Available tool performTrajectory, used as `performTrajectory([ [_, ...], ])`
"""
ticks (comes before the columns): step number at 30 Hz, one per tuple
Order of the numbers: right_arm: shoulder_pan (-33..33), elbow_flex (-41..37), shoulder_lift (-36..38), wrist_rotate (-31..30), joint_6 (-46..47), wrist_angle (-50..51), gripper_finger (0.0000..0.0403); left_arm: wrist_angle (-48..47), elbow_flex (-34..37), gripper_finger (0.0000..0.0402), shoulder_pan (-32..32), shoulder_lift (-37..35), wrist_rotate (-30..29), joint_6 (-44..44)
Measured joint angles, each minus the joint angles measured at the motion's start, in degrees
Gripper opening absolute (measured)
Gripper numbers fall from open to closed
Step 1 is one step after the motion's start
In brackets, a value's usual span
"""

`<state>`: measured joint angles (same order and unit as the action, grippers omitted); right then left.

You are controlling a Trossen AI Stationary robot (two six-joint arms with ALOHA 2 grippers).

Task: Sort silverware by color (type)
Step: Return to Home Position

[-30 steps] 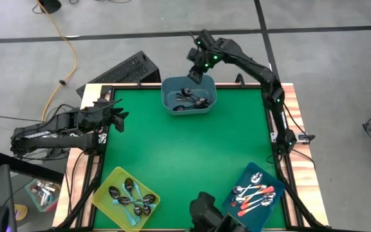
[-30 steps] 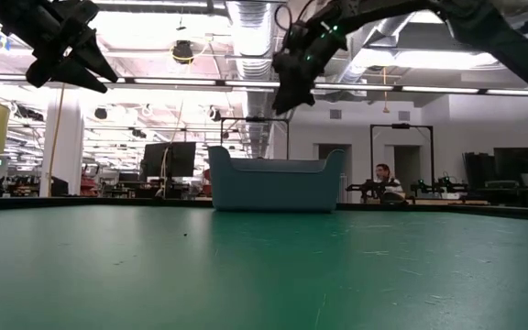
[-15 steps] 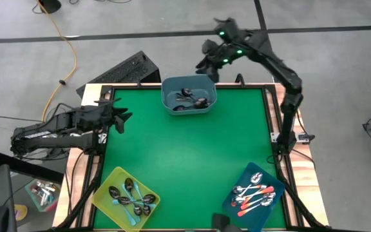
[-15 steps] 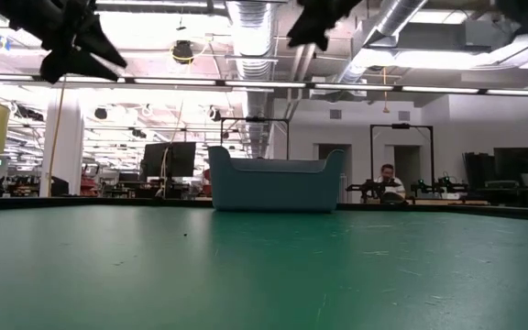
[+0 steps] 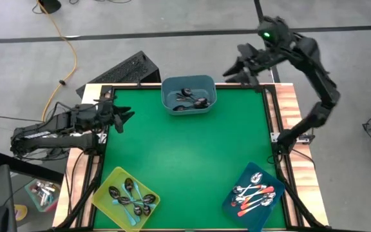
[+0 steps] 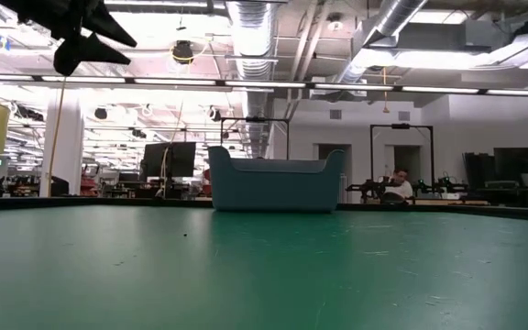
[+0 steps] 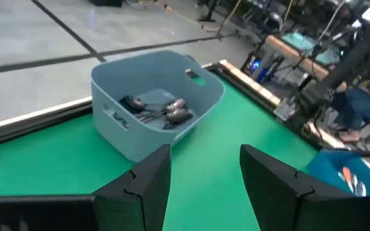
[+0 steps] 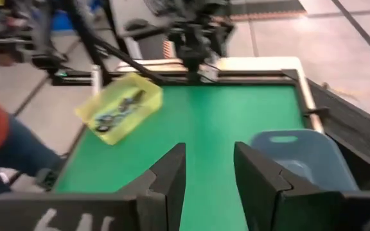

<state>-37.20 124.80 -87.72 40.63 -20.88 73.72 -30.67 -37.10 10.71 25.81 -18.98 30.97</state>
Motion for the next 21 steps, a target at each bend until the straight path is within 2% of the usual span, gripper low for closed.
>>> performTrajectory([
  [4, 0.0, -15.8, 8.9, 6.1, 2.5, -11.0, 0.014, 2.3, 0.0, 0.017, 0.0, 0.0, -0.8, 0.1],
  [7, 1.4, -31.9, 16.1, 8.6, 8.3, -27.1, 0.014, 4.0, 0.0, 0.017, 0.0, 0.0, -0.8, 0.1],
  [12, 2.1, -54.7, 27.8, 8.7, 23.6, -56.4, 0.014, 5.6, 0.0, 0.017, 0.0, -1.6, -0.8, -0.1],
  [16, 1.4, -66.8, 37.1, 3.9, 31.4, -68.7, 0.014, 5.7, 0.0, 0.017, 0.0, -4.7, -1.8, -0.4],
  [21, 1.2, -75.8, 49.6, -7.5, 34.6, -70.7, 0.014, 5.7, 0.0, 0.017, 0.0, -8.9, -3.5, -1.8],
])
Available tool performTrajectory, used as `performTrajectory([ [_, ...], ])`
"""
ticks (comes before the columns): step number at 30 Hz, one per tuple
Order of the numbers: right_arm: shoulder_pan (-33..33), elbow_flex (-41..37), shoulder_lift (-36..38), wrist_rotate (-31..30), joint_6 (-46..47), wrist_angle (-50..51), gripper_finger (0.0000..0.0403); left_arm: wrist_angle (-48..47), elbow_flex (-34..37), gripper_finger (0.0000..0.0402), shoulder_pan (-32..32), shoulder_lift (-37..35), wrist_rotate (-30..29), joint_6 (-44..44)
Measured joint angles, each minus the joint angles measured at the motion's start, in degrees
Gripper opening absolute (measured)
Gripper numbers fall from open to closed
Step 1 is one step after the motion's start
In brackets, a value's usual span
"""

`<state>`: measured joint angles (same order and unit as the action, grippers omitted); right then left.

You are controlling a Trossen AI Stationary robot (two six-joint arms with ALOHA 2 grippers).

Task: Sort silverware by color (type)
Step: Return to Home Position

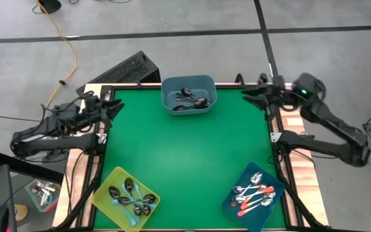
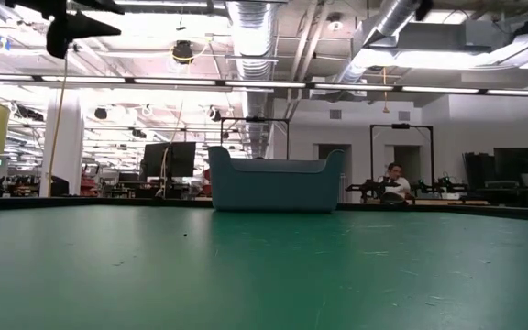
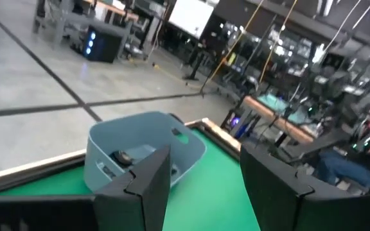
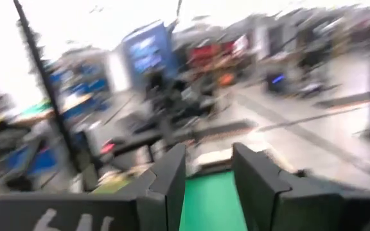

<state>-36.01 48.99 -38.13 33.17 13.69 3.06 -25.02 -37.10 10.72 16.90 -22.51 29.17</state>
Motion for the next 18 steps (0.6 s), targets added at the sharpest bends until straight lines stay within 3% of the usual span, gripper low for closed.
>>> performTrajectory([
  [3, 0.5, -3.8, 6.1, -6.4, 2.3, -2.7, 0.014, -0.1, 0.0, 0.017, 0.0, -2.1, 0.4, 0.0],
  [12, 6.2, -16.4, 19.6, -16.8, 9.3, -6.2, 0.014, -0.9, 0.0, 0.017, 0.0, -3.6, 0.7, -0.2],
  [18, 10.8, -25.0, 22.9, -20.3, 14.0, -16.0, 0.014, 9.3, 7.5, 0.017, 0.0, -4.3, 3.0, -0.4],
])
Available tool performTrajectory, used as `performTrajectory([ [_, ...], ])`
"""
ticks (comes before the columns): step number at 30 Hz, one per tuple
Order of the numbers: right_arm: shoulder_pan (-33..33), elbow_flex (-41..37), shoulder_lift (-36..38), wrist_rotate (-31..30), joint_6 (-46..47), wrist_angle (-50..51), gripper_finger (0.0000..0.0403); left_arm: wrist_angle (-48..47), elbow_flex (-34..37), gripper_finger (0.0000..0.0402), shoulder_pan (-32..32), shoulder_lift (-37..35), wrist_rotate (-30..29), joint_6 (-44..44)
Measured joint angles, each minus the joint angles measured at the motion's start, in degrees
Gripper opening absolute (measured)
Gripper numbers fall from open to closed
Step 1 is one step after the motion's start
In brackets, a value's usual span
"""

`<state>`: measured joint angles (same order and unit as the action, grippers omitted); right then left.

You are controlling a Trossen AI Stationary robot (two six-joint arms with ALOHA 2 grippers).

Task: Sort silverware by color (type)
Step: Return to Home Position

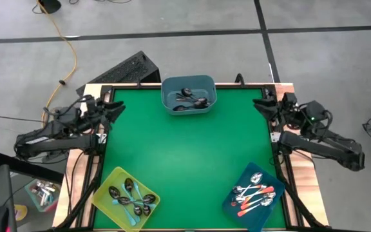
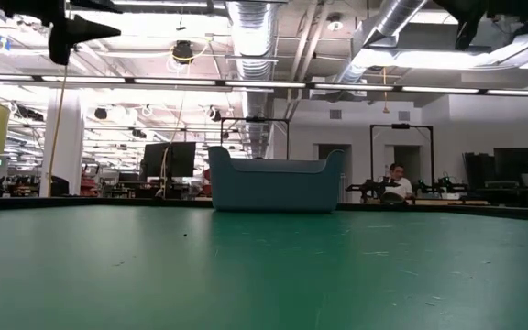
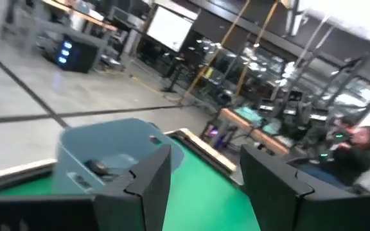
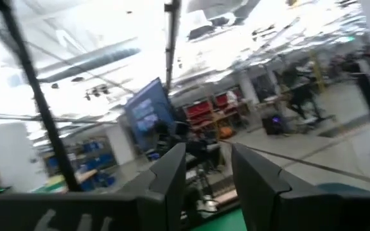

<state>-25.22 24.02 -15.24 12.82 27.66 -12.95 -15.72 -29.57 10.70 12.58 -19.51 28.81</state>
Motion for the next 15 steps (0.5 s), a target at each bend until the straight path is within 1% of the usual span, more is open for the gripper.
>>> performTrajectory([
  [3, 2.4, -2.4, 0.3, 0.0, -0.7, -3.2, 0.014, 4.4, 4.3, 0.017, 0.0, -0.4, 2.1, 2.0],
  [8, 6.4, -6.8, 0.2, -2.1, -2.0, -2.7, 0.014, 12.8, 8.9, 0.017, 0.0, -0.7, 5.0, 2.9],
  [12, 8.7, -9.7, 0.5, -5.3, -3.0, -3.3, 0.014, 13.1, 10.3, 0.017, 0.0, -0.7, 5.5, 2.5],
  [15, 9.7, -11.6, 1.2, -5.9, -5.5, -3.5, 0.014, 13.2, 11.2, 0.017, 0.0, -1.0, 5.7, 2.1],
])
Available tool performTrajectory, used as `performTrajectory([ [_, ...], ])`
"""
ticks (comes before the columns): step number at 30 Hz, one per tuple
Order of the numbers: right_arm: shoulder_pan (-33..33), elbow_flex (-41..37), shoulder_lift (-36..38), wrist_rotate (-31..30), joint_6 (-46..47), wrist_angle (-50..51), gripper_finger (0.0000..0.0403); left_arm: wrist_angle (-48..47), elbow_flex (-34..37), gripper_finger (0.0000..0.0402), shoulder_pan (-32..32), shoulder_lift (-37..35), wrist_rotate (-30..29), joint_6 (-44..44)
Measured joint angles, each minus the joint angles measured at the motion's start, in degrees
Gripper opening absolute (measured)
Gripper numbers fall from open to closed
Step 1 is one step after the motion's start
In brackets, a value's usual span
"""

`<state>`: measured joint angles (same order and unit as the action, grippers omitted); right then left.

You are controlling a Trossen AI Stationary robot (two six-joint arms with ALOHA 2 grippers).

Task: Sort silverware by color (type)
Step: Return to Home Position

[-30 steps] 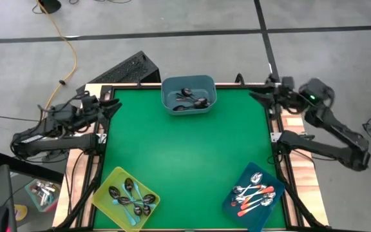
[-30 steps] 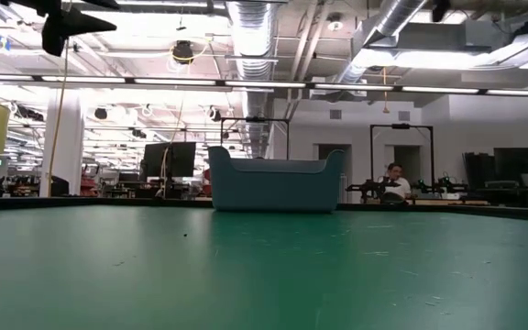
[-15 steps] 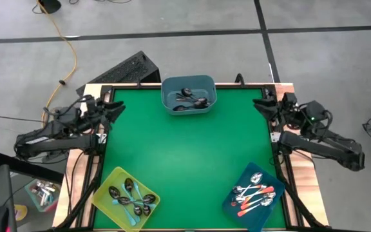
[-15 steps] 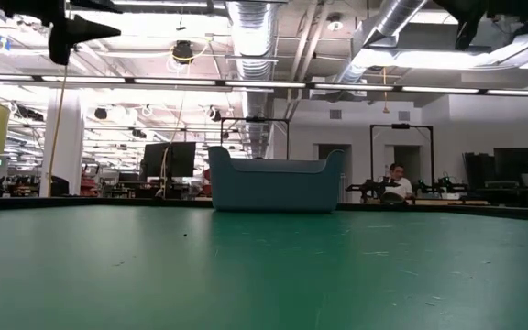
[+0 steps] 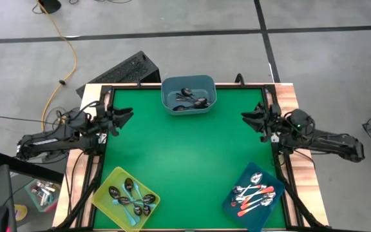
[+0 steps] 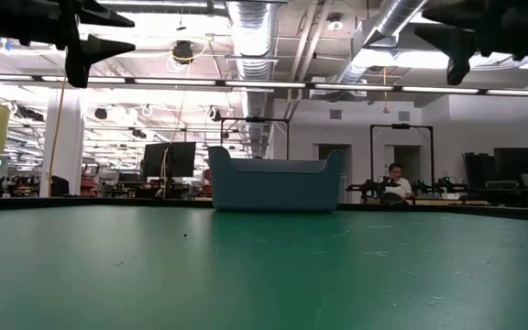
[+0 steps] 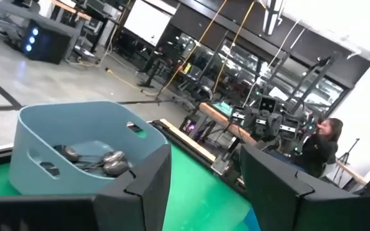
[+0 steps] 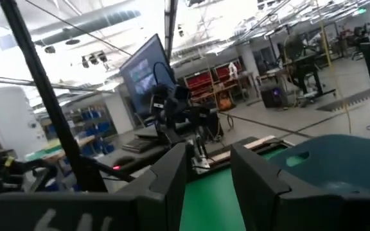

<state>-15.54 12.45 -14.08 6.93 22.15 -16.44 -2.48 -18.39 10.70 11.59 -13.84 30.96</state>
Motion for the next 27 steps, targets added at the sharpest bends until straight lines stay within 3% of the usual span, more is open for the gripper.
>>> performTrajectory([
  [5, 0.3, -3.3, 0.0, -4.1, -0.6, -1.5, 0.014, 0.0, 2.3, 0.017, -0.8, -0.8, -0.2, 0.1],
  [13, 0.3, -8.9, 0.1, -4.6, 0.1, -7.9, 0.014, 0.2, 6.0, 0.017, -5.1, -3.5, -2.0, 1.9],
  [16, 0.3, -12.0, 0.0, -5.6, 2.1, -10.4, 0.014, 0.1, 6.6, 0.017, -7.3, -4.2, -4.5, 2.6],
  [27, 0.5, -11.9, 0.0, -7.1, 2.1, -10.4, 0.014, -1.5, 6.6, 0.017, -17.7, -4.1, -15.1, 0.8],
])
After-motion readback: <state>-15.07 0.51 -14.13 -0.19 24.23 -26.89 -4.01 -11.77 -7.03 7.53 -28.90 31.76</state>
